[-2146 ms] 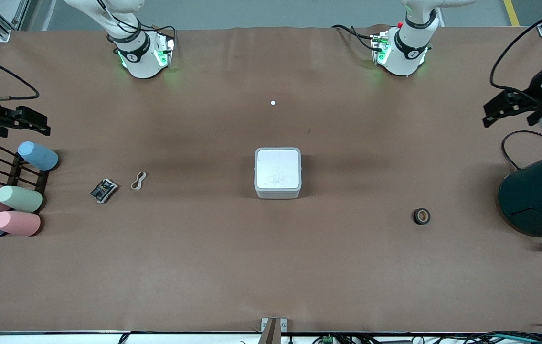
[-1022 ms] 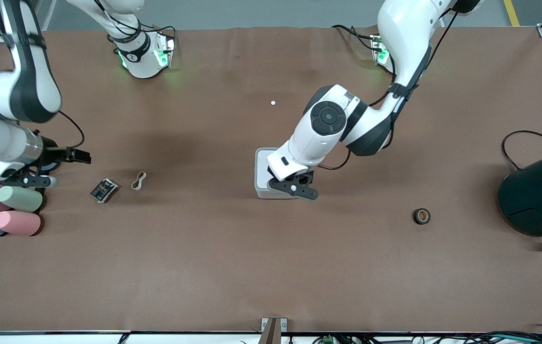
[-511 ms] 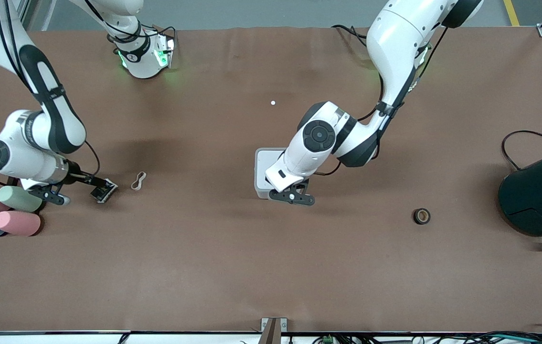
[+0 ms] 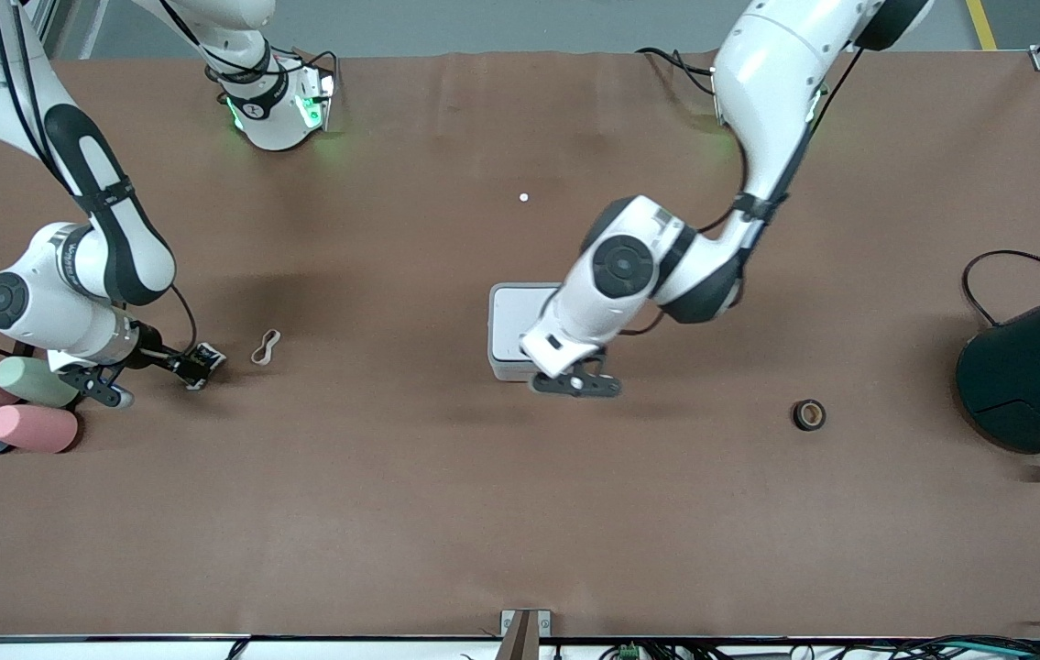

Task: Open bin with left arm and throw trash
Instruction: 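Grasp the packet with the right gripper while the left gripper grasps the tape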

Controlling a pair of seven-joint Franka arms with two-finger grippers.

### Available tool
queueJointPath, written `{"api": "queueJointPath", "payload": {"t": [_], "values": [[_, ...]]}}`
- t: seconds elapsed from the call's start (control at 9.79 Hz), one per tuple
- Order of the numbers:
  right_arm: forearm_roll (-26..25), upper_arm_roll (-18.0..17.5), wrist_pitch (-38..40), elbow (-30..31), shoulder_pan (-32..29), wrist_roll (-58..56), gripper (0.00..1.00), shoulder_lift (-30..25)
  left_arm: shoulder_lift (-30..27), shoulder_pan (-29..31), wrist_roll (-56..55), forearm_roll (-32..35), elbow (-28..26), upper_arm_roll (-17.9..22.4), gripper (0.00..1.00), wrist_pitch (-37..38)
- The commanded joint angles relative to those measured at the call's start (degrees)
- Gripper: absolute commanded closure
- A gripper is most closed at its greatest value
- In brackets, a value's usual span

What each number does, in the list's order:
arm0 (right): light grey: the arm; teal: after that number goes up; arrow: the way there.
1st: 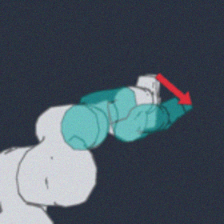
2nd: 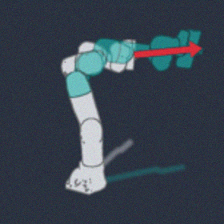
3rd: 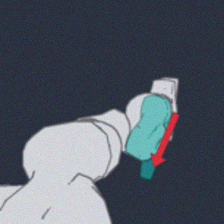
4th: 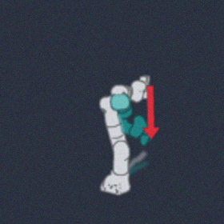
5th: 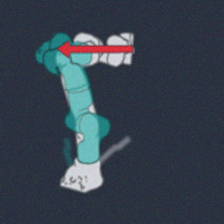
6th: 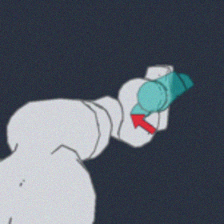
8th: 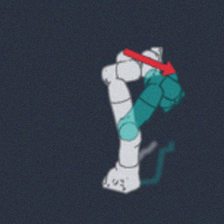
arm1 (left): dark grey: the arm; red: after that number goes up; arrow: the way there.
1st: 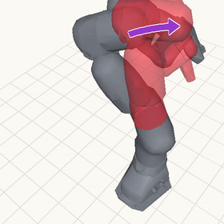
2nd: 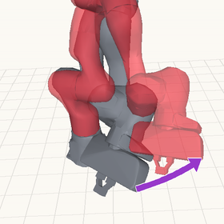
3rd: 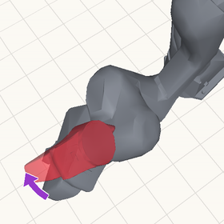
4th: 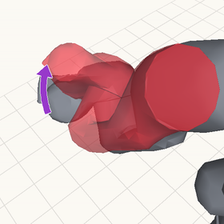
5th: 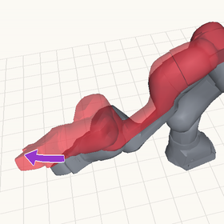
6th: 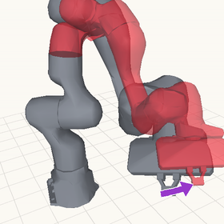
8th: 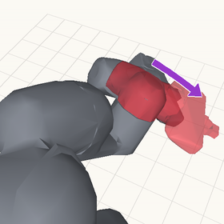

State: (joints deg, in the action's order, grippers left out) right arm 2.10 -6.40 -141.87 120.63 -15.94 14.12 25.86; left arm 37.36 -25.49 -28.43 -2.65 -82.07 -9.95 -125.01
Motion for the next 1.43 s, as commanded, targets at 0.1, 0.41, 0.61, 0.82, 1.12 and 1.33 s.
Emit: {"api": "queueJointPath", "payload": {"t": [0.1,0.41,0.61,0.82,1.12,1.33], "values": [[0.1,-0.1,3.8,-0.3,2.1,0.6,0.73,1.7,-0.7,12.3,18.3,2.1,-2.2,-0.2,0.68,2.6],[0.1,-0.1,16.5,-7.1,2.1,0.6,1.0,1.3,1.2,22.7,32.1,13.4,-6.7,-0.7,0.0,-1.5],[0.2,-0.3,19.3,-10.1,2.4,2.6,1.0,0.6,0.7,26.5,34.2,13.9,-12.1,-0.7,0.0,-4.5],[1.1,-0.9,23.1,-16.1,9.4,16.6,1.0,-1.0,0.6,30.2,37.7,14.1,-16.6,-0.8,0.0,-8.0],[11.3,-1.3,34.5,-34.5,21.4,32.5,1.0,-0.4,0.0,34.2,41.3,14.1,-19.6,-1.1,0.0,-9.1],[14.1,-1.4,31.2,-38.1,28.7,41.9,1.0,-0.2,0.3,35.7,41.3,13.7,-19.8,-2.4,0.0,-9.3]]}}
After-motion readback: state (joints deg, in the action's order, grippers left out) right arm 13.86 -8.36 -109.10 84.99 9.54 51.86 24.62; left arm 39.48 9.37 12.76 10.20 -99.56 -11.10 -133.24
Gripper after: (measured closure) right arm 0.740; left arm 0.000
